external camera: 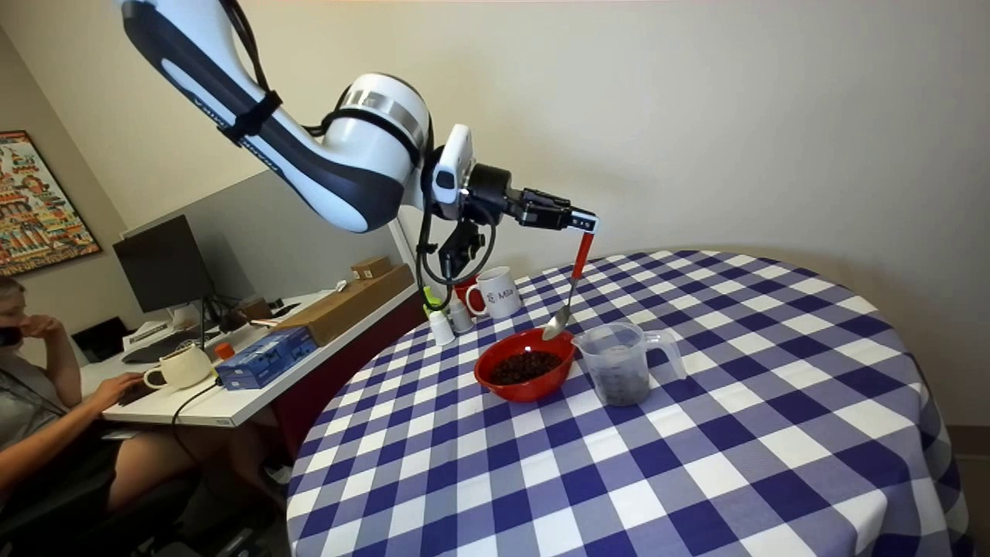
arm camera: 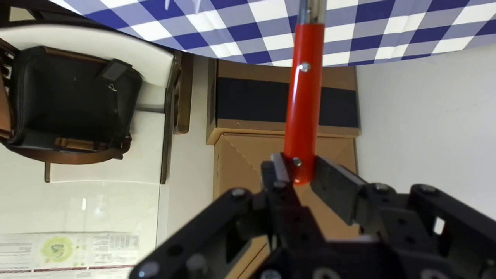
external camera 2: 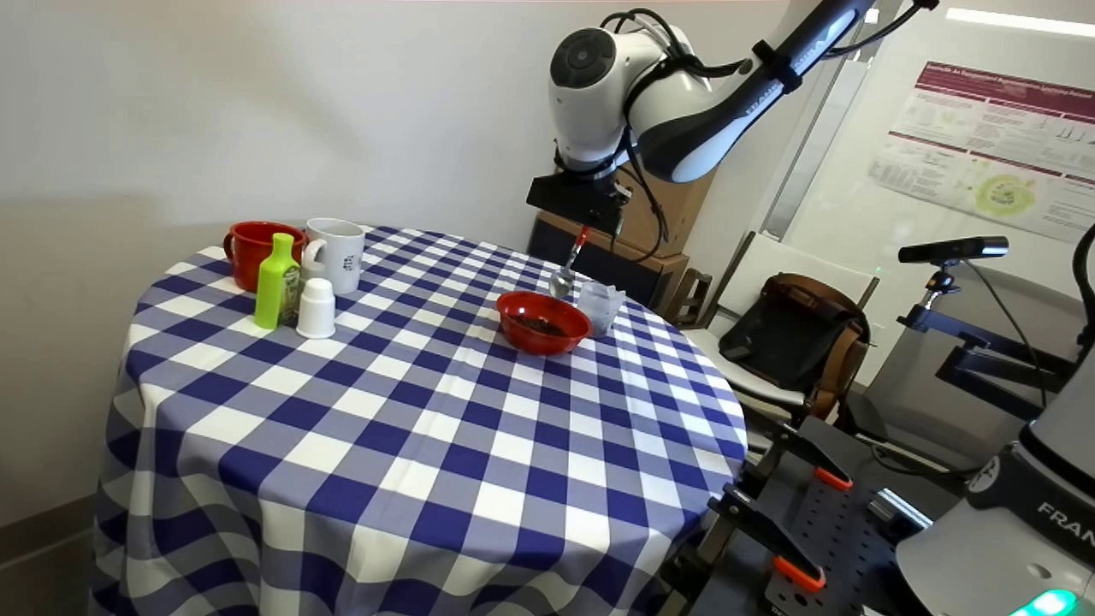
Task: Pick up the spoon, take one spoon of the objects from the red bowl and it in the measuring cup
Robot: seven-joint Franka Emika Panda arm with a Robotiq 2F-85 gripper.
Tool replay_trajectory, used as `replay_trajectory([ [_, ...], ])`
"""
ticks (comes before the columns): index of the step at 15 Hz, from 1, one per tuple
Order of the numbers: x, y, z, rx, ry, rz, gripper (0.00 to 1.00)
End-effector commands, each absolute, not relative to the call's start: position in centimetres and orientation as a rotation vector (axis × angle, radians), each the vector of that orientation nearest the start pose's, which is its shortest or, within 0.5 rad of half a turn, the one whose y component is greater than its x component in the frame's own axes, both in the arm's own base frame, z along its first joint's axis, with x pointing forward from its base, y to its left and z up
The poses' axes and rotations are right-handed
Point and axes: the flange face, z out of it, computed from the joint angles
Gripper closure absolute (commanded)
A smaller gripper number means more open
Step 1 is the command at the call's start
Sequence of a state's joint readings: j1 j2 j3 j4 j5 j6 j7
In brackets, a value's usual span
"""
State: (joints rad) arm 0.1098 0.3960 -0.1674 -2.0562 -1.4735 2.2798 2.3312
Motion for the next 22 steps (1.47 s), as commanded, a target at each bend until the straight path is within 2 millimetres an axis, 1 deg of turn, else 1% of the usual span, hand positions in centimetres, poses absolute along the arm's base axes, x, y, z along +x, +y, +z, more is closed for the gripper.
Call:
replay_trajectory([
  [1, 59.1, -4.2, 23.8, 1.848, -1.316, 1.183, 0.93],
  [3, 59.1, -3.7, 22.9, 1.82, -1.307, 1.198, 0.93],
  [7, 58.9, -3.4, 21.0, 1.782, -1.306, 1.212, 0.93],
  [11, 58.9, -3.0, 19.7, 1.766, -1.325, 1.224, 0.93],
  [17, 59.3, -1.5, 19.1, 1.787, -1.365, 1.219, 0.93],
  [22, 58.9, -0.5, 18.3, 1.835, -1.355, 1.175, 0.93],
])
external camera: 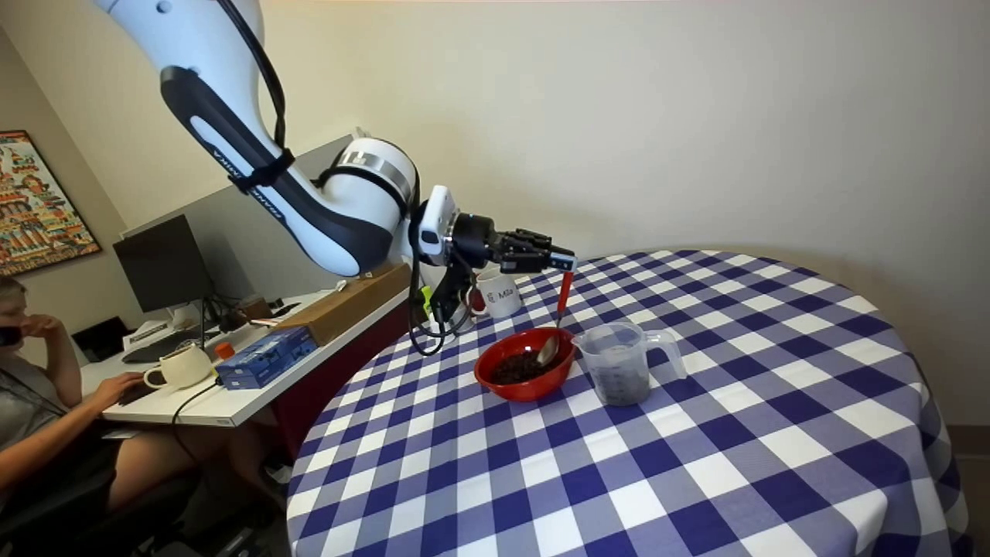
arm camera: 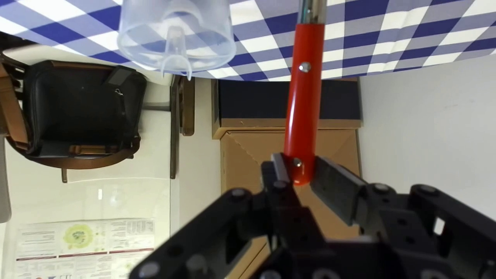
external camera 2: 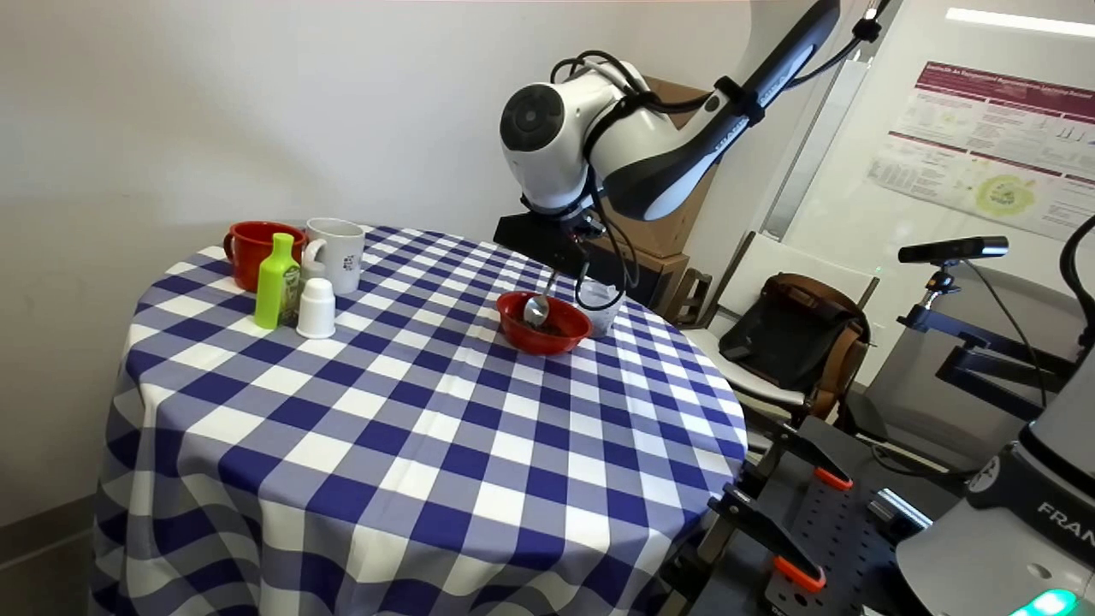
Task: Pick up the spoon, take one spoon of the objects from the red bowl and it in the measuring cup
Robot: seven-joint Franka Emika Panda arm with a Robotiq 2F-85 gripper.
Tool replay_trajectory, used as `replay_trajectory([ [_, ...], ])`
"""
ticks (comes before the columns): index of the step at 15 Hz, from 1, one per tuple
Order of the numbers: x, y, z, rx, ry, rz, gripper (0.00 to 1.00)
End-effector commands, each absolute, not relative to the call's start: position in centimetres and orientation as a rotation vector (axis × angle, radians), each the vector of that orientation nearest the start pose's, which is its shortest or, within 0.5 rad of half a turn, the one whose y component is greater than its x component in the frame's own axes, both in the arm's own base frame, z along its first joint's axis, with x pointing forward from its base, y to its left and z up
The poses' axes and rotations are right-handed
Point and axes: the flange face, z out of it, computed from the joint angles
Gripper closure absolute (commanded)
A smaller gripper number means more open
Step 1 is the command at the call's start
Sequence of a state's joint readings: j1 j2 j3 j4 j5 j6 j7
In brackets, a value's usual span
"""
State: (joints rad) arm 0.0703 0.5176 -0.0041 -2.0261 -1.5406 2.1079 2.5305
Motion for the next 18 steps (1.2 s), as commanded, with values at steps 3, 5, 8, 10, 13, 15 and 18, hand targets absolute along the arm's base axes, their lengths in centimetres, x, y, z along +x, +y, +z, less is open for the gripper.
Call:
replay_trajectory([
  [3, 58.6, -0.4, 17.7, 1.874, -1.352, 1.119, 0.93],
  [5, 58.5, -0.4, 17.5, 1.9, -1.361, 1.07, 0.93],
  [8, 58.6, -1.0, 17.6, 1.907, -1.385, 1.025, 0.93],
  [10, 58.7, -1.7, 17.7, 1.912, -1.409, 0.972, 0.93],
  [13, 59.0, -3.2, 17.9, 1.906, -1.455, 0.885, 0.93],
  [15, 59.3, -4.5, 18.1, 1.888, -1.495, 0.826, 0.93],
  [18, 59.7, -6.4, 18.7, 1.857, -1.558, 0.75, 0.93],
])
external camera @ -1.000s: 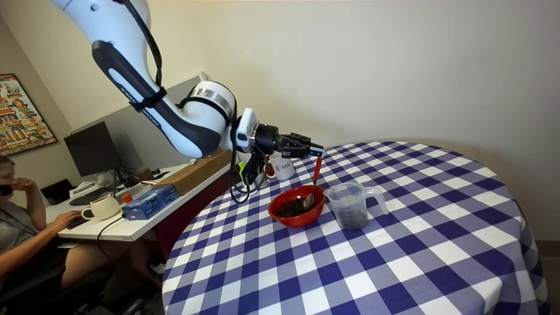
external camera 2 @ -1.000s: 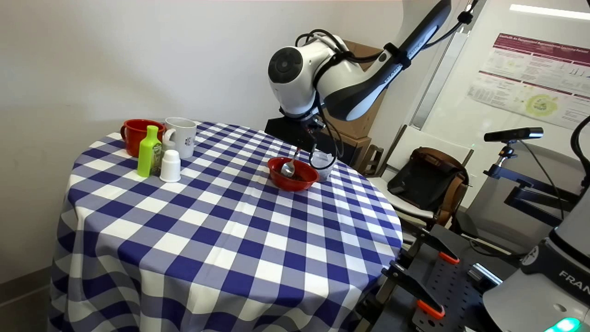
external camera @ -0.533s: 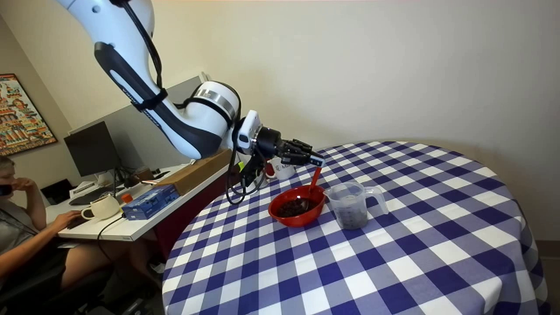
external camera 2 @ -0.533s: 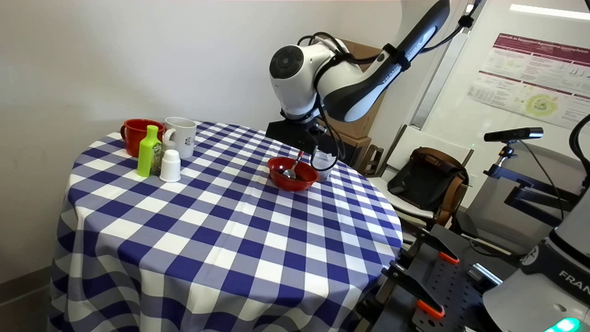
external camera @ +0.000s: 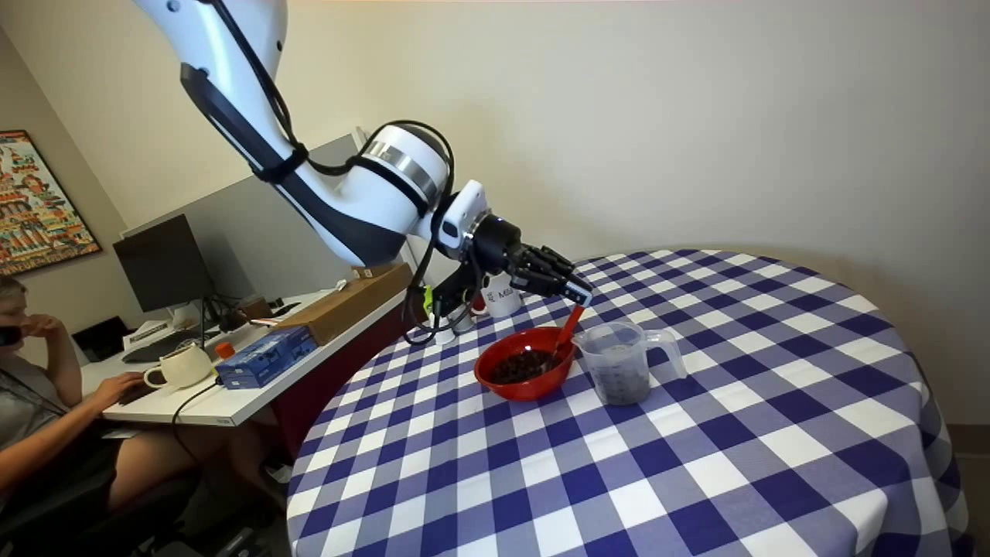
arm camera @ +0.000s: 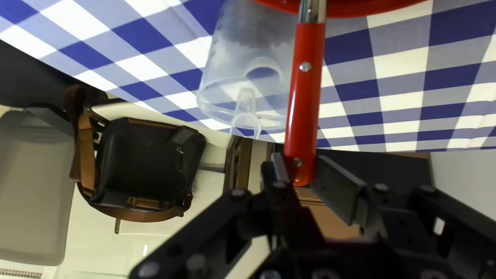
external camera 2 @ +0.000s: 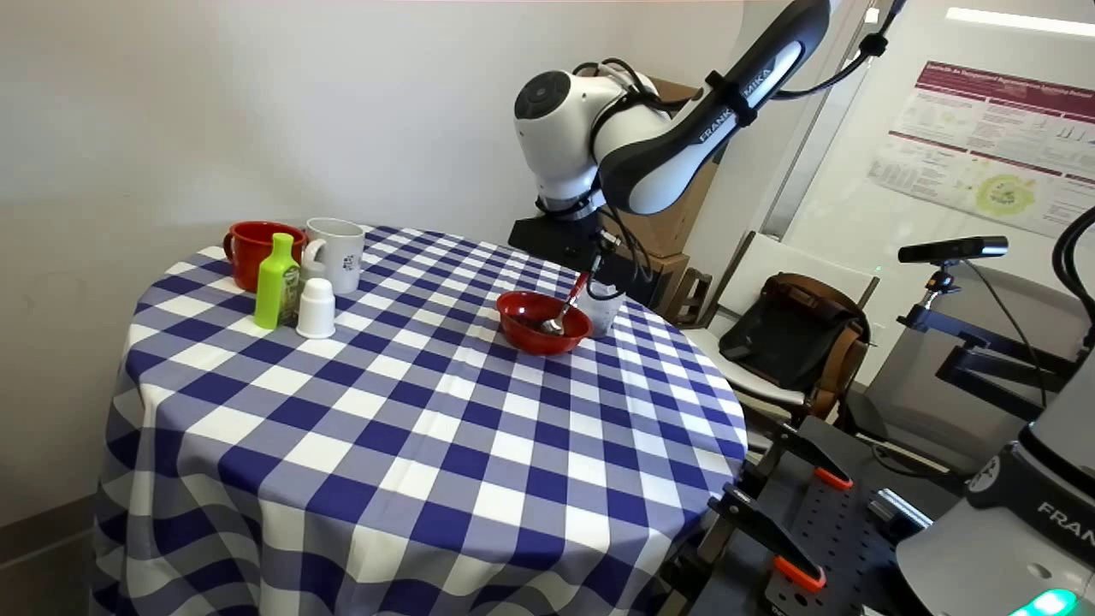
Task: Pick up the spoon, take one spoon of the objects from the red bowl and it in the measuring cup
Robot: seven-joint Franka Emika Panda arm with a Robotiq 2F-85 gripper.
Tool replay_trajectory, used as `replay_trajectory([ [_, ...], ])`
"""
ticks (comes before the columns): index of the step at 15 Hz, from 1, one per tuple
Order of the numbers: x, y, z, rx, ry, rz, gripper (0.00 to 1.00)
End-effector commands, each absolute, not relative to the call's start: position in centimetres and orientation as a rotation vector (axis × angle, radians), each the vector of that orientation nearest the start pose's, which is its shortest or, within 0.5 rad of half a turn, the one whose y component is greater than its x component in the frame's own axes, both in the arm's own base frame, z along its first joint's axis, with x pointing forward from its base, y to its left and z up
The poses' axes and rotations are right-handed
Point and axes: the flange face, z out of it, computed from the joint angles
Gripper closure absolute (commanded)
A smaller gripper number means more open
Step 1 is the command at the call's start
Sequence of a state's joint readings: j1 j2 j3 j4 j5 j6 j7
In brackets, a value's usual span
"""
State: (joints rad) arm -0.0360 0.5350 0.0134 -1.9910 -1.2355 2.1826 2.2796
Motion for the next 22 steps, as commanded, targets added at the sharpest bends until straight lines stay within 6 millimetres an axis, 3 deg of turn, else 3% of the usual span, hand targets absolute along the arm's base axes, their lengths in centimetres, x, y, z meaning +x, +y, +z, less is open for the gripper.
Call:
replay_trajectory([
  [1, 59.9, -7.0, 19.0, 1.849, -1.577, 0.73, 0.93],
  [9, 60.7, -8.8, 20.3, 1.824, -1.676, 0.621, 0.93],
  [22, 60.5, -7.4, 19.9, 1.877, -1.688, 0.506, 0.93],
])
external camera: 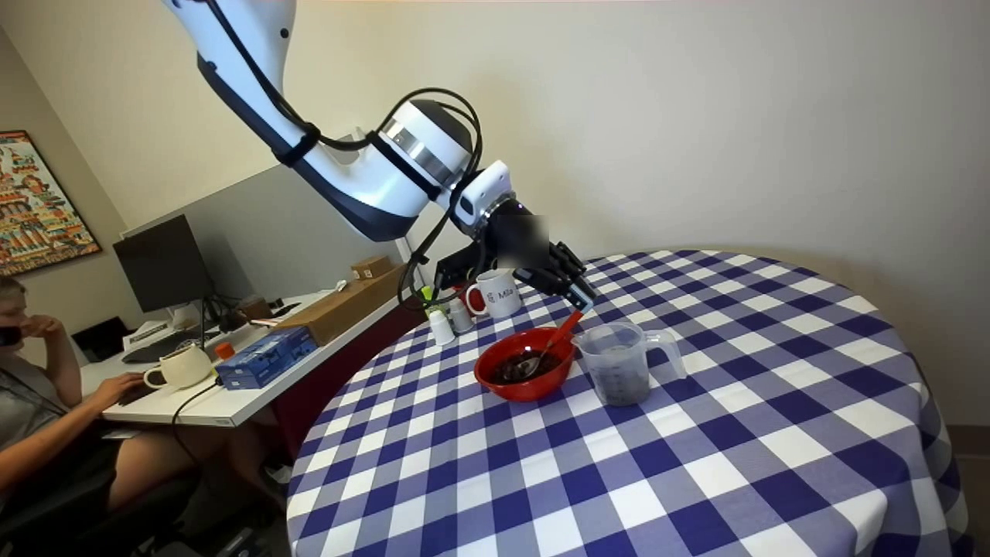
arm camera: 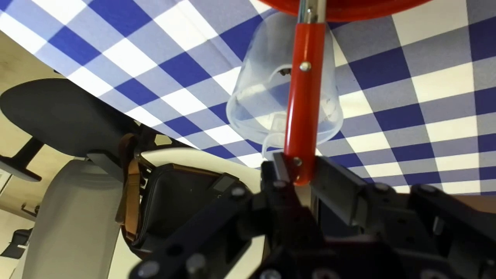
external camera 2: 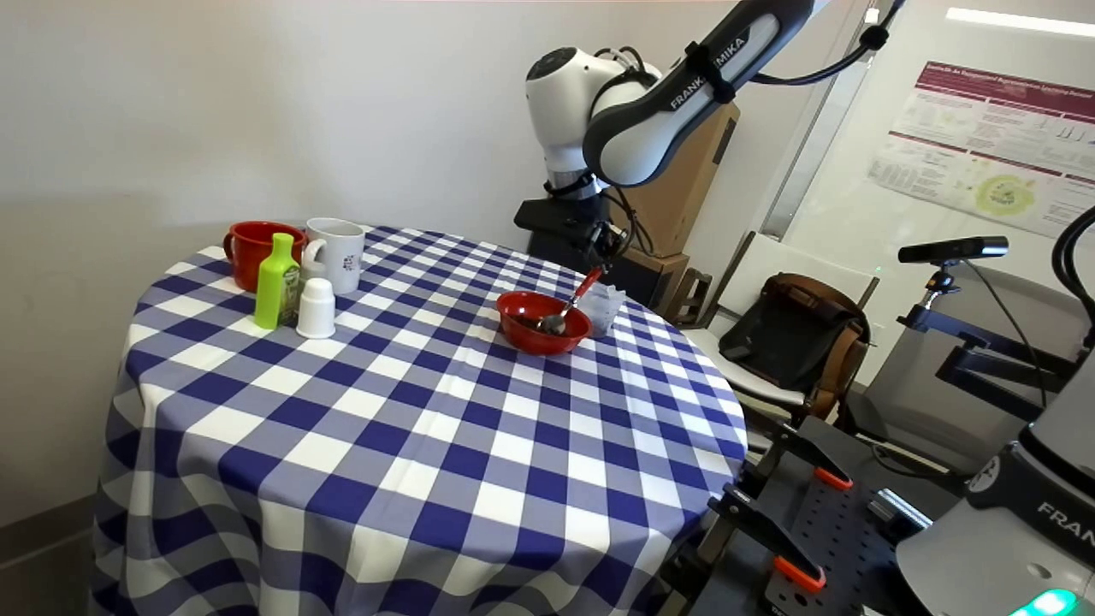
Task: Pick up the spoon, take one spoon of the objects from the red bowl and it in the measuring cup
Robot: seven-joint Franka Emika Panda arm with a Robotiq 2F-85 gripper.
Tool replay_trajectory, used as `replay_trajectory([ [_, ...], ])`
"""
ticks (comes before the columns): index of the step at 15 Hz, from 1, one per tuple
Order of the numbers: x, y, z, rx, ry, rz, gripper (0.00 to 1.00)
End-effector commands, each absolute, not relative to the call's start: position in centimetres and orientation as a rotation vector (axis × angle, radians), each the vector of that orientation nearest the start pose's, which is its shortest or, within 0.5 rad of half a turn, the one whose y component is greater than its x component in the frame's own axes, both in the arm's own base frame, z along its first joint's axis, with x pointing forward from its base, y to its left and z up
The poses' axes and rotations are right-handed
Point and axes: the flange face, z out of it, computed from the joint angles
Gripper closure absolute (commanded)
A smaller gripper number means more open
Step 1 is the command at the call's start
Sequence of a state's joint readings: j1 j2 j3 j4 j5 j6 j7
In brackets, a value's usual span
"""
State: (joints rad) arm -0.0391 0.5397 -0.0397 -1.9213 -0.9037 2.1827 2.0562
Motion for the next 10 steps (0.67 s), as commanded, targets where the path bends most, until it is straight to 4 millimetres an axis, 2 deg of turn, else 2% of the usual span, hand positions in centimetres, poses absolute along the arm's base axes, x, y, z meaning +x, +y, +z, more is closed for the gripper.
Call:
replay_trajectory([
  [1, 60.6, -7.5, 19.9, 1.88, -1.692, 0.494, 0.93],
  [5, 60.9, -8.8, 20.3, 1.861, -1.734, 0.451, 0.93],
  [10, 61.6, -11.9, 21.6, 1.803, -1.825, 0.408, 0.93],
])
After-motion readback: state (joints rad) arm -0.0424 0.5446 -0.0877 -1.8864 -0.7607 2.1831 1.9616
